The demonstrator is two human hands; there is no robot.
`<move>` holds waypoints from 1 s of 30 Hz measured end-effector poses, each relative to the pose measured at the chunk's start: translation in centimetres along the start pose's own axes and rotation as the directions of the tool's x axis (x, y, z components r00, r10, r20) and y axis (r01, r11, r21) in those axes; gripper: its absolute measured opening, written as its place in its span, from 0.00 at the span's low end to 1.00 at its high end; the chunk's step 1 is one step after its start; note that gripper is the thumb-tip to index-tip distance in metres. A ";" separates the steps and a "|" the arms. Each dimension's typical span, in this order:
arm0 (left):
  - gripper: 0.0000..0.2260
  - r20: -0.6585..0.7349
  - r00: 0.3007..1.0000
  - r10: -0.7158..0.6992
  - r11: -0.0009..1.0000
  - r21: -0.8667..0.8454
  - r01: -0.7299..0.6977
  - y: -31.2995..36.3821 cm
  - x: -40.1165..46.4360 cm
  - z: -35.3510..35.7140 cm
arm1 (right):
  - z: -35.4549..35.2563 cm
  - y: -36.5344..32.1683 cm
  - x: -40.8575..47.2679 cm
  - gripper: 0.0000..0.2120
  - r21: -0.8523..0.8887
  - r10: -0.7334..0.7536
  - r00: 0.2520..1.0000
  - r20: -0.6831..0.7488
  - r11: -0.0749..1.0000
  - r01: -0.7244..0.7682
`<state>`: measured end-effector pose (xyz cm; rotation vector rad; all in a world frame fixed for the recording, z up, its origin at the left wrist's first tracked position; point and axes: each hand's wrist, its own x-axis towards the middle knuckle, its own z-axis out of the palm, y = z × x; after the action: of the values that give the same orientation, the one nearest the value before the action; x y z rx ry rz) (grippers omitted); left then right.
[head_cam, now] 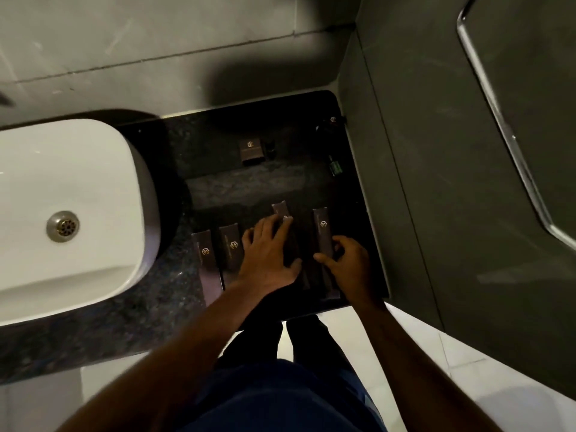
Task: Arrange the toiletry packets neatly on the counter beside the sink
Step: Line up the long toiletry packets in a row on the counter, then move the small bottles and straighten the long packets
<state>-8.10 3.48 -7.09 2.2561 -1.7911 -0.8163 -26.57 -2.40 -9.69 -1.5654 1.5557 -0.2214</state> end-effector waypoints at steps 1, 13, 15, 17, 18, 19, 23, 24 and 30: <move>0.42 -0.004 0.999 -0.038 0.999 -0.015 0.038 0.3 -0.3 0.5 | 0.1 -0.1 0.0 0.19 0.003 0.002 1.000 -0.004 1.000 -0.002; 0.41 0.043 0.996 0.074 0.988 0.131 -0.079 1.0 -2.3 3.5 | 0.8 -0.1 -0.6 0.20 -0.004 0.013 0.999 0.035 1.000 -0.013; 0.41 0.050 0.996 0.079 0.986 0.140 -0.086 0.8 -2.3 3.6 | 0.8 -0.1 -0.5 0.19 0.013 0.022 0.999 0.036 1.000 -0.022; 0.41 0.050 0.995 0.091 0.986 0.138 -0.097 0.7 -2.3 3.6 | 0.8 -0.1 -0.4 0.19 0.018 0.024 0.999 0.043 1.000 -0.024; 0.41 0.043 0.994 0.097 0.986 0.129 -0.102 0.7 -2.3 3.6 | 0.7 -0.2 -0.4 0.20 0.016 0.025 0.998 0.051 1.000 -0.026; 0.40 0.017 0.995 0.103 0.989 0.106 -0.105 0.8 -2.4 3.5 | 0.6 -0.4 -0.5 0.21 0.015 0.027 0.998 0.050 0.999 -0.028; 0.27 -0.242 0.969 -0.040 0.987 -0.164 0.000 0.1 -0.9 1.4 | -0.9 -1.8 -0.4 0.26 0.076 0.121 0.982 -0.143 0.991 -0.111; 0.24 -0.297 0.948 -0.112 0.973 -0.228 0.044 -0.2 0.5 0.3 | -1.5 -2.4 0.2 0.24 0.104 0.136 0.972 -0.193 0.988 -0.117; 0.29 -0.376 0.895 -0.238 0.971 -0.087 0.222 -4.0 13.7 -6.1 | -2.3 -7.1 10.3 0.23 -0.143 -0.048 0.959 -0.279 0.990 0.008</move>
<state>0.28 -9.57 -8.08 2.4231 -1.3386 -0.3928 -21.03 -13.76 -8.23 -1.7250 1.8026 -0.3720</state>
